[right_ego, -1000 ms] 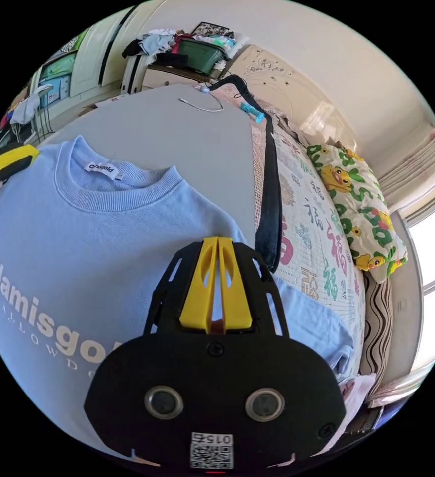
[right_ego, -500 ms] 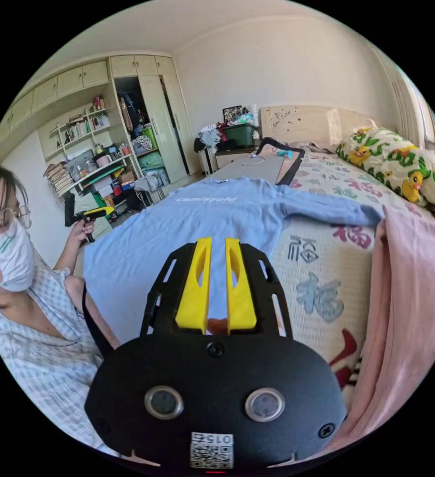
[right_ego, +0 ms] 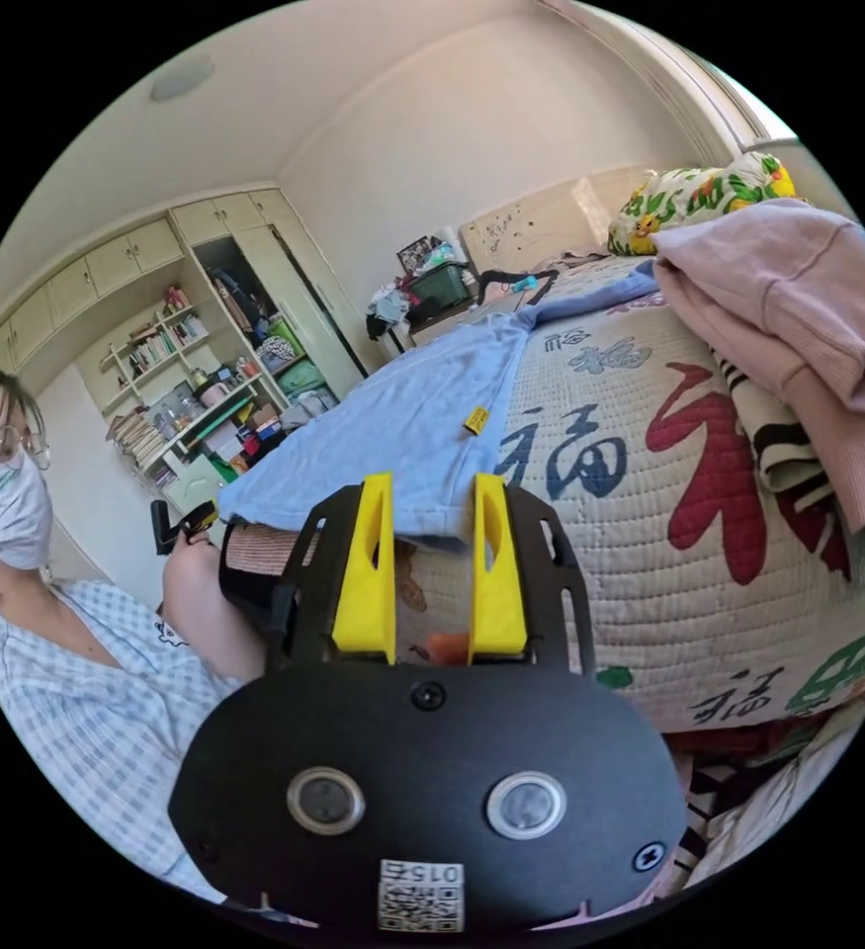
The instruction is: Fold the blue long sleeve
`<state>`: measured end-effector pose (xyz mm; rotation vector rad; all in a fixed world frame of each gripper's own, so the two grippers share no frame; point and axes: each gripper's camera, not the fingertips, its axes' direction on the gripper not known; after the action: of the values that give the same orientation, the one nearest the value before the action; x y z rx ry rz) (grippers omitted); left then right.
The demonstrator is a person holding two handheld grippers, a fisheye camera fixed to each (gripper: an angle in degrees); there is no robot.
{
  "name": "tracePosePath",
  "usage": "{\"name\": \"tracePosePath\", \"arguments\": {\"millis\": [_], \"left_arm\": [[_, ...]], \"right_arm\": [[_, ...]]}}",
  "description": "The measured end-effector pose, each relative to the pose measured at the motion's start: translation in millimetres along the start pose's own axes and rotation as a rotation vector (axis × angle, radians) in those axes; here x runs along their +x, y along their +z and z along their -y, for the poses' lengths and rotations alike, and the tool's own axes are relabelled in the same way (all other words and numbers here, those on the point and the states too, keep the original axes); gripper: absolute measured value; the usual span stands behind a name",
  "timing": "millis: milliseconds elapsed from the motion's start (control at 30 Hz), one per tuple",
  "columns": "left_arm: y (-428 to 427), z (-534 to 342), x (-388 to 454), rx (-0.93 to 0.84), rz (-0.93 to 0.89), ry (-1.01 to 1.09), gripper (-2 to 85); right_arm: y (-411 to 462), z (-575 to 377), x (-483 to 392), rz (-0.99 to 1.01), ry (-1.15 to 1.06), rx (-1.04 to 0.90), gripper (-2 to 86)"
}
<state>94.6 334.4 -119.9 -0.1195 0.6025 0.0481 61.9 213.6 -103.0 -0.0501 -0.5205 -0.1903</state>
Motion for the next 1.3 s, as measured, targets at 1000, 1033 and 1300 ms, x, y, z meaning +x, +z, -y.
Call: {"name": "tracePosePath", "arguments": {"millis": [1000,1033,1300], "left_arm": [[-36,-41,-56,0.059,-0.163,-0.085,8.2],[-31,-41,-54,0.034,-0.185,-0.076,8.7],[-44,-22,-37,0.018,-0.233,0.025,0.5]], "right_arm": [[-52,-20,93,0.099,0.112,0.136,8.4],[-49,-18,91,0.107,0.104,0.121,9.8],[-45,-10,70,0.053,0.029,0.121,3.4]]}}
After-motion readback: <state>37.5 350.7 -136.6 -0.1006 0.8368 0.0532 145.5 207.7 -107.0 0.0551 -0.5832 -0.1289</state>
